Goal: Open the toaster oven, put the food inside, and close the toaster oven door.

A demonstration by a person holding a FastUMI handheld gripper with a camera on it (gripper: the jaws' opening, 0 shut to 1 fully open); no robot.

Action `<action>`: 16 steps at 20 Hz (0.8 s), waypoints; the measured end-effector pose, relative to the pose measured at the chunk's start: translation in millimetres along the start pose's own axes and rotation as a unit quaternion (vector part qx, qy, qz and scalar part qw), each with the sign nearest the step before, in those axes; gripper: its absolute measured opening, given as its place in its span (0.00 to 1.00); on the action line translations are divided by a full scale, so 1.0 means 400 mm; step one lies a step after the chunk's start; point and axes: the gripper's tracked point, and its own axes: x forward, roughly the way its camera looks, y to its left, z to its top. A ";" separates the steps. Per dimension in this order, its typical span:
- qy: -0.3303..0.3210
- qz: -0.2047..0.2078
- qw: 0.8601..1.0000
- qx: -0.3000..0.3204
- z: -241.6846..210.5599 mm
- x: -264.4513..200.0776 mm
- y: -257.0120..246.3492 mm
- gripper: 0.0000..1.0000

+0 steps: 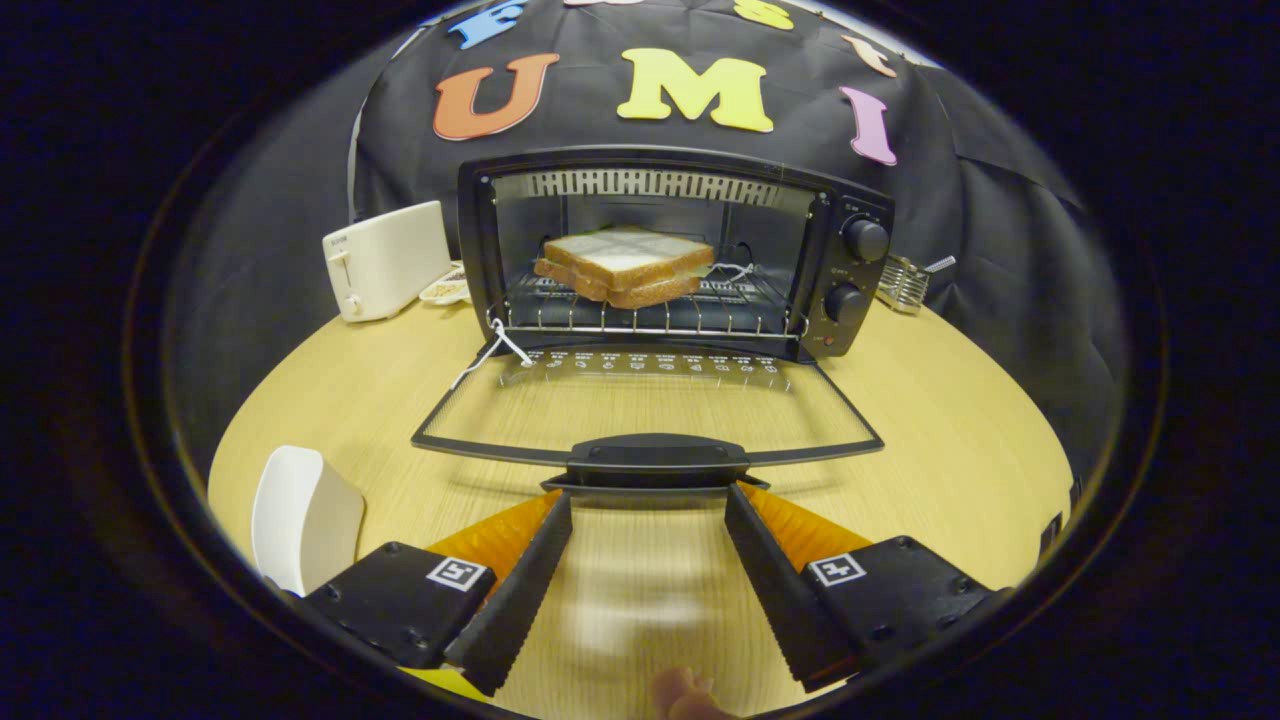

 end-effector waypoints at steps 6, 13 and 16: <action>-0.008 0.000 1.000 0.003 0.022 -0.018 0.001 1.00; -0.053 0.004 0.999 0.009 0.111 -0.051 0.003 1.00; -0.078 0.004 0.997 0.008 0.162 -0.063 0.002 1.00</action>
